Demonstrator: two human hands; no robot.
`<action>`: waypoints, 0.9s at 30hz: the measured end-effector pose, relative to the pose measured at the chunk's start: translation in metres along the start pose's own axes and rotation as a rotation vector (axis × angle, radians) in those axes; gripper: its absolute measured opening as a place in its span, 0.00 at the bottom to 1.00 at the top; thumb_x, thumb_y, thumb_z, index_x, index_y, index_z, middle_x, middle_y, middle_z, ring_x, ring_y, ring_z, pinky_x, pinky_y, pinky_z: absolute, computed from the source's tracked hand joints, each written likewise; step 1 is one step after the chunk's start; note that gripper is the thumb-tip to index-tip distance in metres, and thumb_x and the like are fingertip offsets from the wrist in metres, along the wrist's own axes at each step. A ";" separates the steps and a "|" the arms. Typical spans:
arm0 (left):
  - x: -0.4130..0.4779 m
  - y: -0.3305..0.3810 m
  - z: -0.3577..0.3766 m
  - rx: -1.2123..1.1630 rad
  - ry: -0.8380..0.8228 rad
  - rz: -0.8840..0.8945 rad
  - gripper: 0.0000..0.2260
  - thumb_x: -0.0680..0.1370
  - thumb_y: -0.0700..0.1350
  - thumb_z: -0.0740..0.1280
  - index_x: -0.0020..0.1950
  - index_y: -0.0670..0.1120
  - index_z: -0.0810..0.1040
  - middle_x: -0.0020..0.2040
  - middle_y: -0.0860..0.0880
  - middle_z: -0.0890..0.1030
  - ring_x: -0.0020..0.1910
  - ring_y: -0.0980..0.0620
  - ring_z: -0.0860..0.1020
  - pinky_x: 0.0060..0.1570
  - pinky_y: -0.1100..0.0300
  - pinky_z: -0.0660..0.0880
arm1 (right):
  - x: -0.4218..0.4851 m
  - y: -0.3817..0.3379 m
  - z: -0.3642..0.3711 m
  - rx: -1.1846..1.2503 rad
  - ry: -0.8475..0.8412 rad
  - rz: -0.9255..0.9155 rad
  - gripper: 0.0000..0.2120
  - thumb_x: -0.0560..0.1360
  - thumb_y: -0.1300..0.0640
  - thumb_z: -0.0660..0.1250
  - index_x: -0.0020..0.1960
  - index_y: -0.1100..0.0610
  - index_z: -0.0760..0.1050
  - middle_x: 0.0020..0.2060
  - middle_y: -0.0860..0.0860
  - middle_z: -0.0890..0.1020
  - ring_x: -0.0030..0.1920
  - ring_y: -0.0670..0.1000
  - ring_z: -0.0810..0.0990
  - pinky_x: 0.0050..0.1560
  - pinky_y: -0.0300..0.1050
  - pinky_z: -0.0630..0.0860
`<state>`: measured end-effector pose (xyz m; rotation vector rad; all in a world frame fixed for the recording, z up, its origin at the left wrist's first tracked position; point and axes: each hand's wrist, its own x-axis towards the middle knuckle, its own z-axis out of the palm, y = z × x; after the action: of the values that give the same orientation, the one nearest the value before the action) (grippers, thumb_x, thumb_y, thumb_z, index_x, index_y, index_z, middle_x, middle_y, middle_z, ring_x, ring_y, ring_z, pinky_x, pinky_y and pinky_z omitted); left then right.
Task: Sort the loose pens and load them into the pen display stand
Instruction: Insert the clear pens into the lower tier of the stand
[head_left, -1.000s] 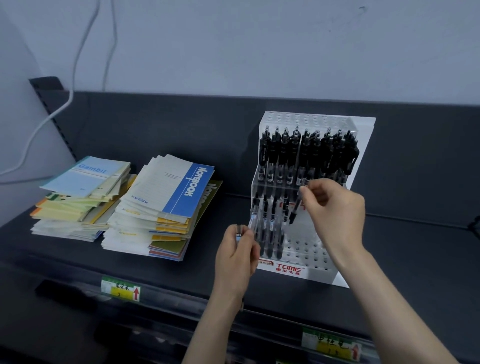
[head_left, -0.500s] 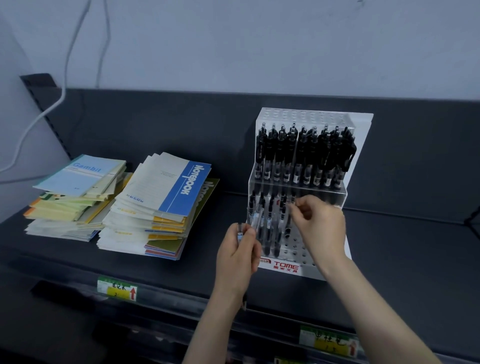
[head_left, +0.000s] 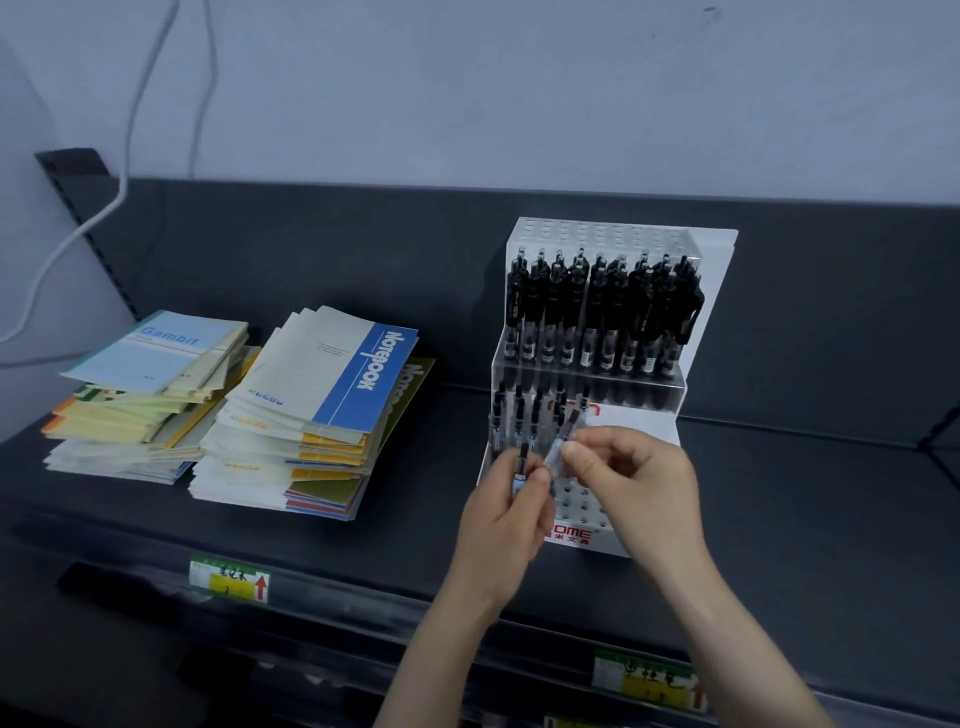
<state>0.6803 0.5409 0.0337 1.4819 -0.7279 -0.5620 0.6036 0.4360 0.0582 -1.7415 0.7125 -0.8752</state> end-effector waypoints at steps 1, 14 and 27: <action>0.000 0.000 0.000 0.000 -0.007 -0.006 0.07 0.83 0.43 0.58 0.48 0.42 0.71 0.32 0.47 0.71 0.26 0.56 0.65 0.25 0.65 0.62 | -0.001 0.000 -0.001 0.015 -0.007 0.006 0.06 0.69 0.58 0.75 0.39 0.48 0.81 0.33 0.44 0.84 0.35 0.41 0.81 0.39 0.34 0.78; -0.002 -0.006 -0.013 0.024 0.090 -0.091 0.13 0.81 0.48 0.60 0.48 0.37 0.73 0.30 0.46 0.68 0.25 0.55 0.62 0.24 0.66 0.61 | 0.018 -0.011 -0.028 0.165 0.416 -0.098 0.02 0.71 0.59 0.73 0.43 0.53 0.82 0.35 0.51 0.84 0.39 0.50 0.83 0.46 0.42 0.80; -0.007 -0.002 -0.019 -0.118 0.171 -0.053 0.11 0.82 0.40 0.55 0.42 0.40 0.71 0.31 0.46 0.68 0.25 0.56 0.62 0.23 0.67 0.59 | 0.029 0.023 0.012 -0.432 0.228 -0.398 0.03 0.71 0.59 0.74 0.45 0.57 0.83 0.36 0.48 0.84 0.35 0.46 0.80 0.39 0.42 0.79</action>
<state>0.6897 0.5595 0.0318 1.4233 -0.5148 -0.5032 0.6286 0.4124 0.0404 -2.2398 0.7543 -1.2768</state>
